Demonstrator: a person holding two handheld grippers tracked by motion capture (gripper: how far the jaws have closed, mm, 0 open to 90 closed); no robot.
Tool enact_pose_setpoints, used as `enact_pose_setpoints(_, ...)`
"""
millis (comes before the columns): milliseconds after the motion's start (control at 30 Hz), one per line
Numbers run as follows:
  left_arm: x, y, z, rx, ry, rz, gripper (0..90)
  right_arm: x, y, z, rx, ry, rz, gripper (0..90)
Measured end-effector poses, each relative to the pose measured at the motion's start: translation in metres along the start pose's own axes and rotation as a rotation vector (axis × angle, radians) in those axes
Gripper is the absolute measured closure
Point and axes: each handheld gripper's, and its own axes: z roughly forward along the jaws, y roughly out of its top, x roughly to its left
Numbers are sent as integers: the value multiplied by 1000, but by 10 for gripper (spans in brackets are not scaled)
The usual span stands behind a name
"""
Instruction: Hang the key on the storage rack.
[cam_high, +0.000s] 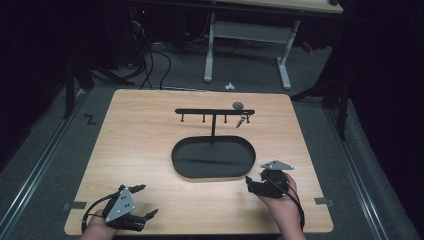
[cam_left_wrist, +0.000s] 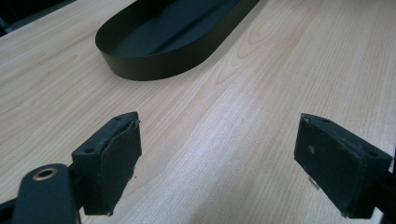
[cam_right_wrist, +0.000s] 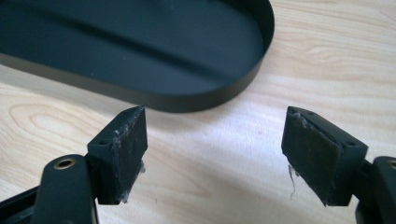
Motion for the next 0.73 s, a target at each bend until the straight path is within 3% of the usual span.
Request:
enact_pose_setpoints(167,0,0,-1,-1,6,-4,153,1,-28,-3,-39,9,6,227)
enact_pose_setpoints(267,0,0,-2,-3,8,-4,153,3,-53,-6,-100,-27,-9,240)
enact_pose_setpoints(300,0,0,-2,-5,8,-5,153,2,-58,-7,-88,-15,-5,237)
enact_pose_setpoints(333,0,0,-1,-6,7,-6,153,1,-59,-9,-78,-2,3,231)
enact_pose_setpoints(467,-2,1,1,-3,4,2,153,-3,-64,-8,-94,-39,14,241)
enact_pose_setpoints(733,-1,1,1,0,-1,6,153,-6,-64,-1,-87,-36,24,240)
